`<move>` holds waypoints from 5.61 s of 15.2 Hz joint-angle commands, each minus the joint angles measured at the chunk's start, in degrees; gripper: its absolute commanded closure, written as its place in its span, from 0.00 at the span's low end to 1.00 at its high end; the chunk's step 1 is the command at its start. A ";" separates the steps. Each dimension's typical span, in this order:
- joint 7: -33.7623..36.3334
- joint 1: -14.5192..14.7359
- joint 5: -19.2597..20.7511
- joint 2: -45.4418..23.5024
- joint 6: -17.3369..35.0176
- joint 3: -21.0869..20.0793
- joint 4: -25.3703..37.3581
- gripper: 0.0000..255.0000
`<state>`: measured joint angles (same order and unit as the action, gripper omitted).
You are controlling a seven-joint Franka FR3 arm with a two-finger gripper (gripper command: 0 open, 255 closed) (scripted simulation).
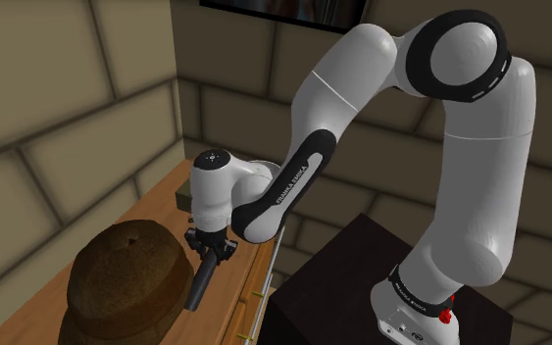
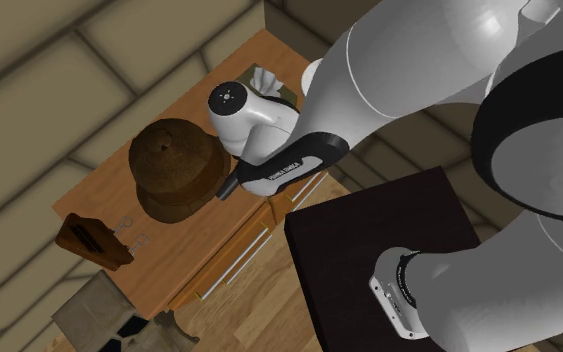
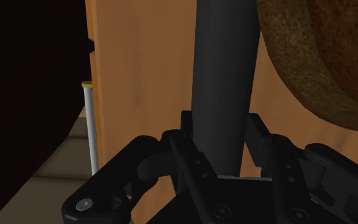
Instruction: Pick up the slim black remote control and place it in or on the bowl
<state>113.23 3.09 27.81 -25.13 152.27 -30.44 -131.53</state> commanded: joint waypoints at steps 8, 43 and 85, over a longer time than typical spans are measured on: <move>-5.33 -4.51 -7.34 6.78 -4.84 -5.68 -1.09 1.00; -41.25 -23.33 -23.47 18.75 -15.46 -1.43 1.48 1.00; -50.16 -40.53 -14.35 6.91 -18.33 -4.81 13.13 0.00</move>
<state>64.50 -36.21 14.01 -19.61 134.38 -35.32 -119.06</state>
